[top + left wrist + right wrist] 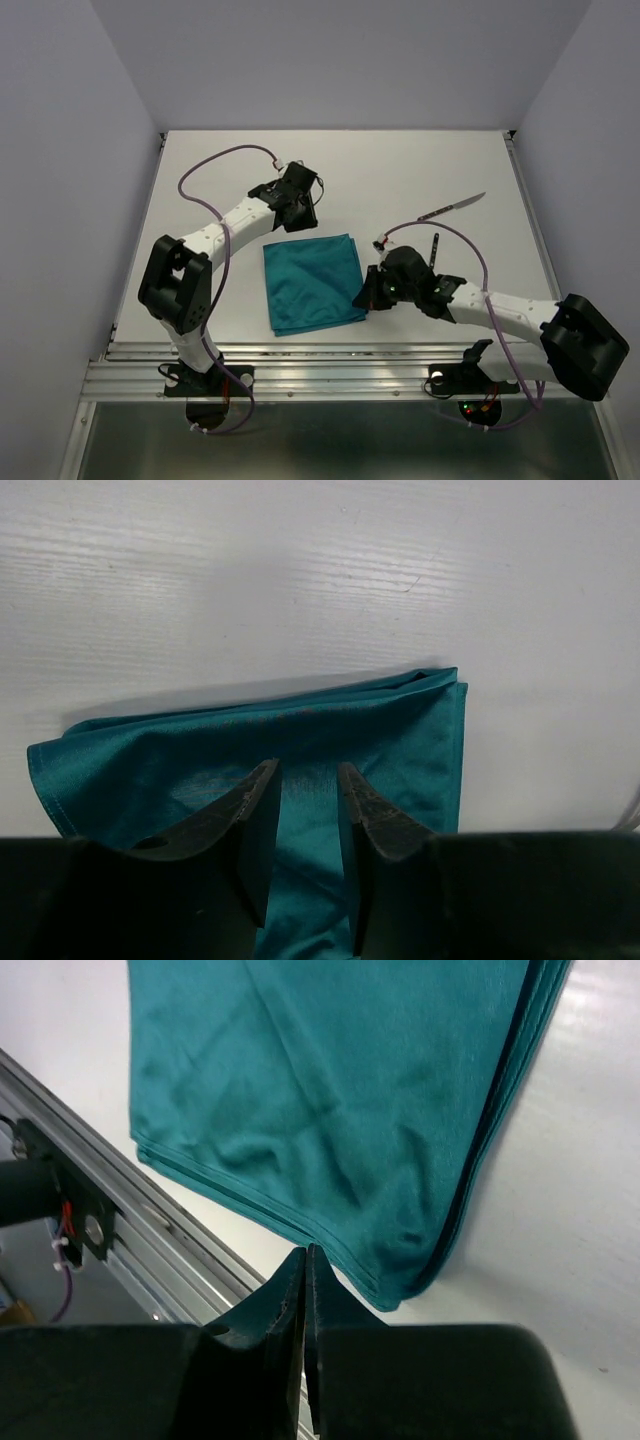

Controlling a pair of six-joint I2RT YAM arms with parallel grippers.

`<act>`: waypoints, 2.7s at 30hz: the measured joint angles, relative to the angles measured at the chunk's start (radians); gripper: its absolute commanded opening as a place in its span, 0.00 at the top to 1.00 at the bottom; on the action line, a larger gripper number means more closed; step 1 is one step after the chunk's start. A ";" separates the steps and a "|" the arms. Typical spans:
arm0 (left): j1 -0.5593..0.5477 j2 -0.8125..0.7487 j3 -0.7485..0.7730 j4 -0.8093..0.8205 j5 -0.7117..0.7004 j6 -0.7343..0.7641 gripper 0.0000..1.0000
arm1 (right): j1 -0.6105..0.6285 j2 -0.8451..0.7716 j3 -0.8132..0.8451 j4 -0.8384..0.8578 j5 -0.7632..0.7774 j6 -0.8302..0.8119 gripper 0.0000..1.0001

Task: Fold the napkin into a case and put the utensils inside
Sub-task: Smooth out the lower triangle-folded napkin at the center of the board.

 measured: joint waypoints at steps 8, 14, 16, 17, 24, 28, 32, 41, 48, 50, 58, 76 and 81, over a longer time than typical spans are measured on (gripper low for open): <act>0.000 0.024 0.002 -0.001 0.011 0.000 0.60 | 0.007 0.024 -0.085 -0.003 0.006 0.011 0.98; 0.000 0.024 0.004 0.000 0.011 0.000 0.60 | 0.006 0.021 -0.149 0.035 0.032 0.066 0.99; 0.000 0.024 0.004 0.000 0.011 0.000 0.60 | 0.006 0.021 -0.154 0.043 0.034 0.076 0.99; 0.000 0.024 0.004 0.000 0.011 0.000 0.60 | 0.006 0.020 -0.155 0.046 0.037 0.078 0.99; -0.004 0.026 0.021 -0.002 0.012 0.001 0.60 | 0.007 -0.122 -0.155 -0.032 0.126 0.081 0.97; -0.020 0.048 0.049 -0.001 0.012 0.001 0.60 | 0.007 -0.167 -0.139 -0.072 0.212 0.091 0.97; -0.042 0.076 0.068 -0.003 0.015 0.001 0.60 | 0.006 -0.105 -0.116 -0.089 0.268 0.105 0.98; -0.077 0.163 0.103 0.000 0.053 0.002 0.63 | 0.006 0.082 -0.017 -0.113 0.327 0.112 0.98; -0.105 0.281 0.209 0.003 0.070 0.005 0.64 | 0.000 0.133 0.039 -0.112 0.353 0.101 0.98; -0.108 0.309 0.232 0.004 0.072 0.007 0.66 | -0.001 0.142 0.050 -0.113 0.359 0.101 0.98; -0.111 0.451 0.322 0.005 0.077 0.020 0.68 | -0.001 0.126 0.058 -0.117 0.372 0.101 0.98; -0.114 0.485 0.382 0.000 0.069 0.040 0.69 | -0.047 0.106 0.070 -0.151 0.382 0.092 0.87; -0.114 0.484 0.382 -0.005 0.061 0.042 0.66 | -0.068 0.136 0.111 -0.156 0.377 0.071 0.78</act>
